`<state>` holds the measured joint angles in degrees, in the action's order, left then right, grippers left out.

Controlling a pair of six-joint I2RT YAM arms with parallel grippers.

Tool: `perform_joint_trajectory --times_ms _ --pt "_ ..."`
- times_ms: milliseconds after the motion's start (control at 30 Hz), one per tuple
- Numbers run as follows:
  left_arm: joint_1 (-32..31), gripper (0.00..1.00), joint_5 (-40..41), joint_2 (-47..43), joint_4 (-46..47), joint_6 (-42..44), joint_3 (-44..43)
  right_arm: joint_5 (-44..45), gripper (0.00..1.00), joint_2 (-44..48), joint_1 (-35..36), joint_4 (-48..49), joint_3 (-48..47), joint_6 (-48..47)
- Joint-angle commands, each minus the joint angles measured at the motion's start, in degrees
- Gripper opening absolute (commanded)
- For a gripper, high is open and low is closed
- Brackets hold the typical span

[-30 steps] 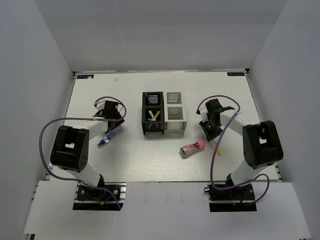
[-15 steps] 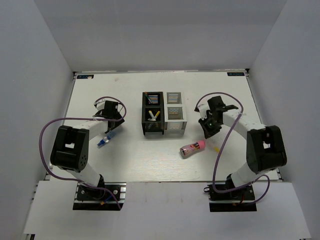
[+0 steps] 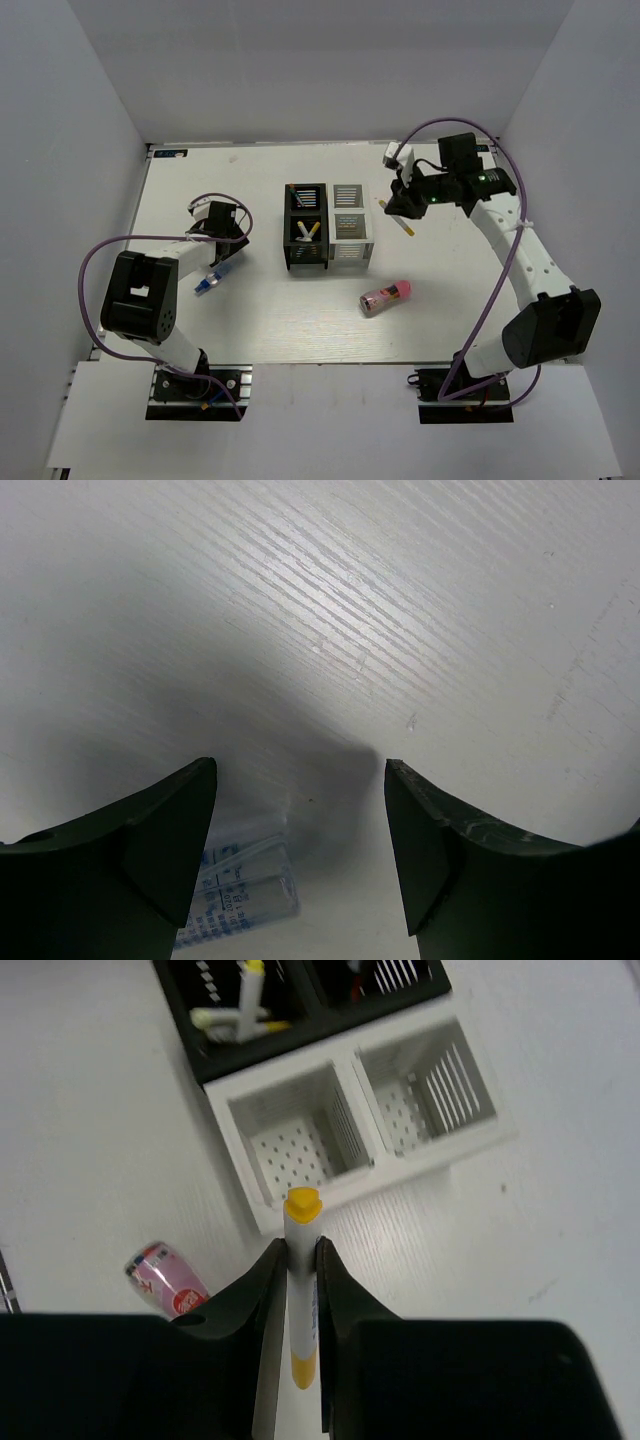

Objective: Sort the stationery into containers
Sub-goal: Pick up the pen from the center of the board, then place the pen in the storage box.

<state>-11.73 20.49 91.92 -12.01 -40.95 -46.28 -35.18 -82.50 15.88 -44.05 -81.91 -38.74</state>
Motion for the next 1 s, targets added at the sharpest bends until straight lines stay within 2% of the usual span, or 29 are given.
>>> perform_joint_trajectory --times_ms 0,167,233,267,400,567,733,833,867,900,967 --pt "-0.7 0.78 -1.7 -1.3 -2.0 -0.1 0.3 -15.5 0.00 -0.9 0.6 -3.5 -5.3 -8.9" --pt "-0.7 0.78 -2.2 -1.3 -2.0 -0.1 0.3 -29.9 0.00 -4.9 1.3 0.4 -8.3 -11.7" --pt "-0.7 0.78 -2.2 -1.3 -2.0 0.4 0.3 -33.3 0.00 -7.2 1.5 -2.1 -11.3 -16.4" --pt "-0.7 0.78 -2.7 -1.3 -2.0 0.4 0.3 -37.6 0.00 -8.9 1.8 -2.8 -12.1 -17.7" --pt "-0.7 0.78 -2.7 -0.8 -2.0 0.4 0.3 -44.4 0.00 -15.2 3.3 -5.2 -18.8 -20.9" --pt "-0.7 0.78 -2.7 -0.2 -2.0 0.4 0.3 -51.4 0.00 -20.2 4.9 -2.0 -20.7 -20.7" --pt "-0.7 0.78 -2.7 -0.2 -2.5 0.4 0.3 -53.0 0.00 -23.2 6.9 10.4 -18.9 -13.4" --pt "-0.7 0.78 -2.2 -0.2 -2.5 0.4 0.3 -54.3 0.00 -24.3 8.1 13.6 -17.0 -12.9" --pt "-0.7 0.78 -2.2 -0.2 -2.5 0.4 0.3 -54.2 0.00 -24.4 8.6 20.9 -15.8 -7.5" --pt "-0.7 0.78 -2.2 -0.2 -2.5 0.4 0.3 -54.2 0.00 -24.8 9.0 24.2 -14.2 -4.7" --pt "-0.7 0.78 -2.2 0.4 -2.5 0.4 0.3 -54.9 0.00 -25.5 10.0 43.2 -10.7 10.4"
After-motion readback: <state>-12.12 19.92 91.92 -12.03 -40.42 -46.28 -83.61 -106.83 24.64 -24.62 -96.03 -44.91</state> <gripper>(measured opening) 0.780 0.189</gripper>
